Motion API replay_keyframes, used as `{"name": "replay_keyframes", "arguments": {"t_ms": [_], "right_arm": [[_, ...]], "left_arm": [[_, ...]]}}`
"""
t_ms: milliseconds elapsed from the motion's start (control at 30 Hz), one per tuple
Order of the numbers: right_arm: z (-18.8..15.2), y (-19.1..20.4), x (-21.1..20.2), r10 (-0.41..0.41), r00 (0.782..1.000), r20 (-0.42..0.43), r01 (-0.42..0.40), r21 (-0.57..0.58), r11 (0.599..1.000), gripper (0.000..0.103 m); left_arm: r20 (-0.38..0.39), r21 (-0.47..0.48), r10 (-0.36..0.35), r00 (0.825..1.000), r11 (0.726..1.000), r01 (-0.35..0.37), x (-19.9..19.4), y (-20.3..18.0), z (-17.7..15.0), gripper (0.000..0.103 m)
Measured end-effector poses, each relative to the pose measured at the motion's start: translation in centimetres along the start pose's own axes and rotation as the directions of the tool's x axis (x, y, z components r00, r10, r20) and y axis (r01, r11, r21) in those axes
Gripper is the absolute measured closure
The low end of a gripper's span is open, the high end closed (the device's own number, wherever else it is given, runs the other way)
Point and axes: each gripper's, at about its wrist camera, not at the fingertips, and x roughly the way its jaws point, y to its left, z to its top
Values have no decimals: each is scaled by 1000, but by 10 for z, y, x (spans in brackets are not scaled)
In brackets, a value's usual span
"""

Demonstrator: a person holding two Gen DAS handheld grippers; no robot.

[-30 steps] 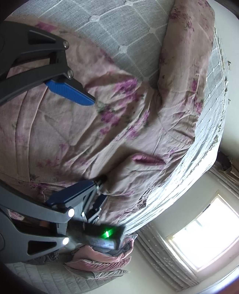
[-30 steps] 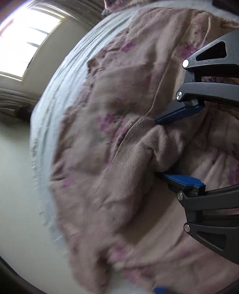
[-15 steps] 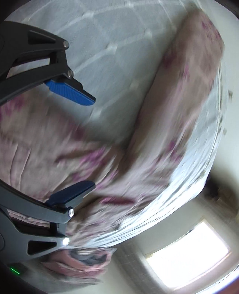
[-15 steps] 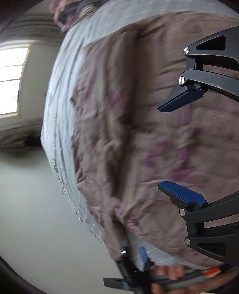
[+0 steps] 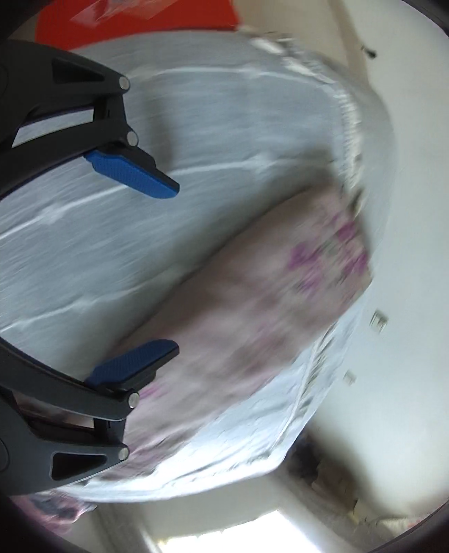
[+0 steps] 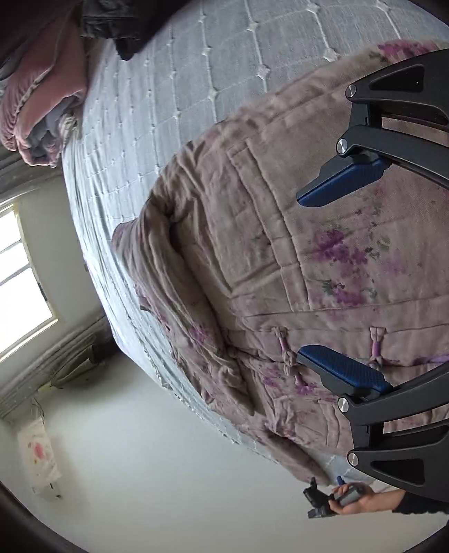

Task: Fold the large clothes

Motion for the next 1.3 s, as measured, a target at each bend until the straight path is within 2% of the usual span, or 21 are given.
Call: {"name": "replay_keyframes", "arguments": {"t_ms": [67, 167, 233, 267, 300, 367, 433, 500, 633, 767, 833, 867, 967, 1067, 1133, 1200, 1267, 1300], "right_arm": [[-6, -1, 0, -1, 1000, -6, 1, 0, 1000, 20], [-8, 2, -1, -19, 1000, -2, 19, -26, 999, 20], [-9, 3, -2, -18, 1000, 4, 19, -27, 999, 20], [-10, 2, -2, -12, 1000, 4, 12, -20, 1000, 20], [-10, 1, -4, -5, 1000, 3, 5, -14, 1000, 20], [-10, 0, -4, 7, 1000, 0, -7, -9, 1000, 20], [-10, 2, -7, 9, 1000, 11, -9, -15, 1000, 20], [-8, 2, -12, 22, 999, 28, -22, -14, 1000, 20], [-6, -1, -18, 45, 998, 42, -45, 1, 999, 20], [-4, -3, -26, 73, 996, 50, -74, 22, 997, 20], [-2, -4, -33, 78, 995, 65, -79, 22, 997, 20], [-1, -4, -36, 74, 995, 74, -76, 19, 997, 20], [2, -6, -45, 46, 994, 100, -47, 9, 999, 20], [5, -13, -51, 20, 993, 113, -23, 21, 1000, 20], [6, -19, -54, 17, 993, 115, -21, 38, 999, 20], [6, -25, -55, 20, 993, 119, -28, 65, 997, 20], [6, -30, -54, 30, 993, 112, -40, 93, 995, 20], [6, -32, -53, 36, 994, 105, -47, 104, 993, 20]], "left_arm": [[-25, -13, 39, 999, 999, -39, 16, 4, 17, 19], [31, -7, 82, 996, 997, -82, 28, -5, 34, 18], [42, -12, 72, 997, 997, -72, 34, -10, 45, 17], [52, -9, 42, 998, 999, -42, 38, -13, 50, 18], [49, -2, 24, 998, 1000, -24, 39, -16, 54, 23], [36, 7, 38, 999, 999, -39, 42, -17, 66, 80], [41, 13, 27, 999, 1000, -27, 35, -19, 75, 87], [107, 20, -14, 994, 1000, 12, 14, -25, 85, 88], [256, 118, -71, 964, 992, 41, -52, -72, 92, 89], [362, 240, -195, 911, 964, 110, -120, -132, 80, 89], [384, 338, -270, 883, 931, 137, -150, -167, 64, 89], [389, 398, -315, 866, 905, 150, -168, -190, 49, 89], [362, 503, -420, 832, 840, 205, -204, -234, 9, 89], [279, 589, -525, 804, 755, 289, -232, -281, -47, 89], [178, 622, -583, 793, 691, 368, -242, -308, -87, 89], [80, 644, -637, 767, 620, 448, -249, -331, -134, 89], [37, 686, -659, 751, 564, 460, -248, -356, -180, 89], [15, 704, -657, 754, 542, 458, -240, -372, -203, 89]]}}
